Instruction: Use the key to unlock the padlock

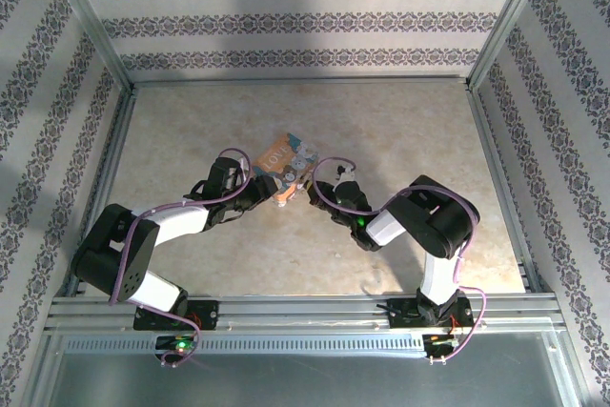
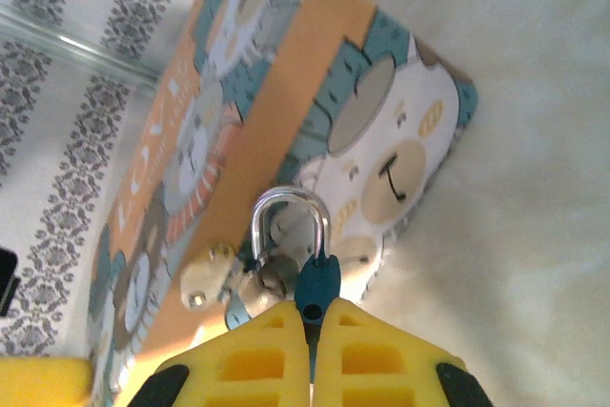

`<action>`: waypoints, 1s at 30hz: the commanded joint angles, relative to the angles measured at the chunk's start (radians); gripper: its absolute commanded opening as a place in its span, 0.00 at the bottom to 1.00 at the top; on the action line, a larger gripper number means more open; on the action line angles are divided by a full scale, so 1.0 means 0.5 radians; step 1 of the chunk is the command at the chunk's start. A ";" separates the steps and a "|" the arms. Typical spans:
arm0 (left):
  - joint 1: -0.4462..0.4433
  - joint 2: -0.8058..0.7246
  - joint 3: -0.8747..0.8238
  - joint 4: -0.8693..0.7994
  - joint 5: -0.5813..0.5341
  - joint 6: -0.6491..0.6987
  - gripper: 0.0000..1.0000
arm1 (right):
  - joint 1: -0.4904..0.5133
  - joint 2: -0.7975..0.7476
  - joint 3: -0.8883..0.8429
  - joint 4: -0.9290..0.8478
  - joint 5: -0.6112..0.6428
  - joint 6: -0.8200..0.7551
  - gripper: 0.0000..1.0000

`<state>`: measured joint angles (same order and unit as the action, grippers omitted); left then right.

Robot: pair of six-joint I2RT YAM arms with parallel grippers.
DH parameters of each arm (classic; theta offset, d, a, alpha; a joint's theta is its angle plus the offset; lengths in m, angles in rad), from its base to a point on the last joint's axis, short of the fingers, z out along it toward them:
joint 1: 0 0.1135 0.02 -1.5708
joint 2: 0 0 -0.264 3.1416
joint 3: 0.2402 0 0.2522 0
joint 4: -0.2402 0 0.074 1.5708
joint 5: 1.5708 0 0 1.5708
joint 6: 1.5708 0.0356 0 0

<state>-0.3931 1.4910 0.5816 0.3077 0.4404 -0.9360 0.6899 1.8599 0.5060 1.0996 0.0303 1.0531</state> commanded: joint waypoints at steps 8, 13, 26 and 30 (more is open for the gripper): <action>-0.038 -0.062 -0.031 -0.204 -0.018 0.043 0.53 | -0.041 -0.061 0.035 0.057 0.092 -0.012 0.00; -0.034 -0.197 0.007 -0.332 -0.075 0.097 0.58 | -0.059 -0.181 -0.032 -0.031 0.111 -0.094 0.00; 0.045 -0.761 0.038 -0.829 -0.358 0.345 0.75 | -0.166 -0.815 -0.102 -0.755 0.025 -0.501 0.00; 0.110 -0.939 0.021 -0.955 -0.433 0.410 0.79 | -0.228 -1.072 -0.078 -1.074 -0.050 -0.629 0.00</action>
<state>-0.3630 1.0718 0.5819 -0.0689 0.2806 -0.7895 0.5938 1.3945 0.4606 0.7094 0.0422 0.8276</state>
